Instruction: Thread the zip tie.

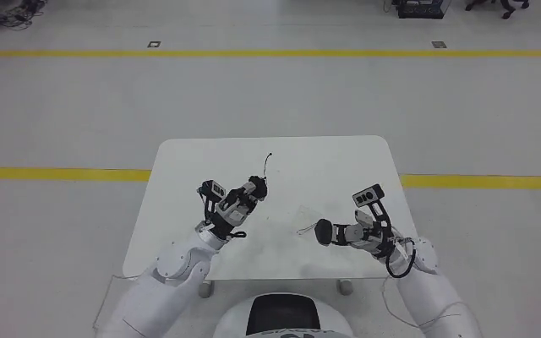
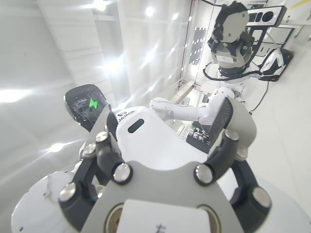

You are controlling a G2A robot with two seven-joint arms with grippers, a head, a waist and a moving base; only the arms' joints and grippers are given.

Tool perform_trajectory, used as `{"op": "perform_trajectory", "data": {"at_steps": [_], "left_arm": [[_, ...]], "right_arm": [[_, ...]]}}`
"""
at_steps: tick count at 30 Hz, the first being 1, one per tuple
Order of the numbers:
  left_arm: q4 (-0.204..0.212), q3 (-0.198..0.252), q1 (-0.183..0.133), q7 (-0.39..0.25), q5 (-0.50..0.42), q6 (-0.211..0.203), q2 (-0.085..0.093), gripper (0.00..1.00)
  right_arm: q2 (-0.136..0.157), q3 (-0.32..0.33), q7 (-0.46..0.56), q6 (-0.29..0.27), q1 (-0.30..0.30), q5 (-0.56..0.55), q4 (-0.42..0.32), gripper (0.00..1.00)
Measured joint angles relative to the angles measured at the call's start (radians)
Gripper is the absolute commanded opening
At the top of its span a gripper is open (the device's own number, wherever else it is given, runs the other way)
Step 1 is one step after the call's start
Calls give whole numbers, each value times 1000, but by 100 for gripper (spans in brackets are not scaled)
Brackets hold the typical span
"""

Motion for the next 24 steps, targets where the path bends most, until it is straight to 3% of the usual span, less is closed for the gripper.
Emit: {"op": "perform_trajectory", "data": {"at_steps": [7, 10, 18, 24], "left_arm": [[40, -50, 33, -129, -45, 0, -49, 0], [41, -52, 35, -135, -49, 0, -51, 0], [41, -51, 34, -131, -59, 7, -52, 0], [44, -79, 73, -208, -132, 21, -46, 0]], "right_arm": [[10, -95, 0, -30, 74, 47, 127, 100], [9, -123, 0, -31, 83, 59, 120, 100], [9, -122, 0, -30, 82, 59, 119, 100], [5, -144, -53, -22, 94, 26, 104, 100]]}}
